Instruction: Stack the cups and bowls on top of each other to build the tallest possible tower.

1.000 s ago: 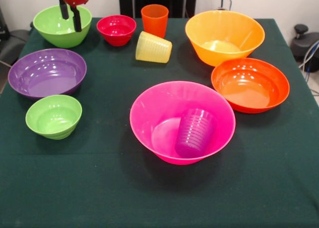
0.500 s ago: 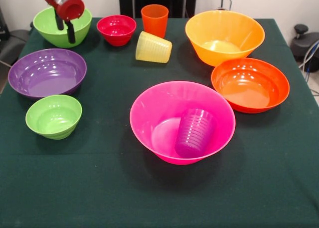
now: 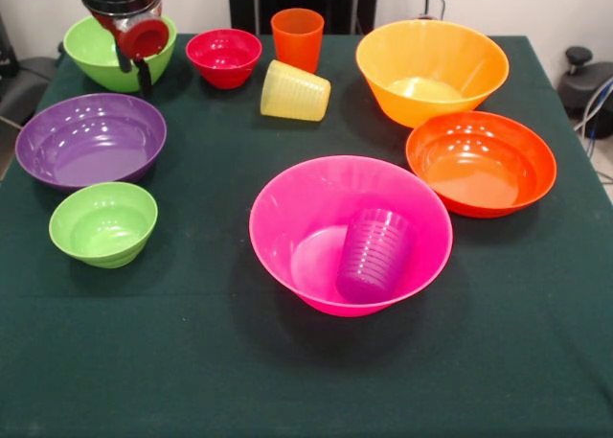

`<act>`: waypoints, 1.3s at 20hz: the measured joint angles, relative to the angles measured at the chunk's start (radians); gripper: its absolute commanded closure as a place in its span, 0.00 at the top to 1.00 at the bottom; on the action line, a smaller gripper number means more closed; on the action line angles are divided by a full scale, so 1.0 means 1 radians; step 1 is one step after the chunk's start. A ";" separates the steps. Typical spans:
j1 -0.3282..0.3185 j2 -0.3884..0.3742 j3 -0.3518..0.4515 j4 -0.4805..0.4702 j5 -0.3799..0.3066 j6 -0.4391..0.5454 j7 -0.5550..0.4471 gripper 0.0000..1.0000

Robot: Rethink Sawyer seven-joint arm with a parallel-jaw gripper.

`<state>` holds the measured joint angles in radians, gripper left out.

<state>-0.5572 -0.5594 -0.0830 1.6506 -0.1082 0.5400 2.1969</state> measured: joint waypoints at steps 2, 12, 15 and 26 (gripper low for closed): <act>0.006 0.004 -0.004 -0.003 0.004 0.000 0.000 1.00; 0.024 -0.018 -0.030 -0.002 0.032 0.000 0.000 1.00; 0.023 -0.046 -0.035 0.002 0.036 0.000 0.000 1.00; 0.004 -0.145 -0.040 0.058 0.037 0.000 0.000 1.00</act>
<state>-0.5535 -0.7046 -0.1226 1.7082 -0.0713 0.5402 2.1969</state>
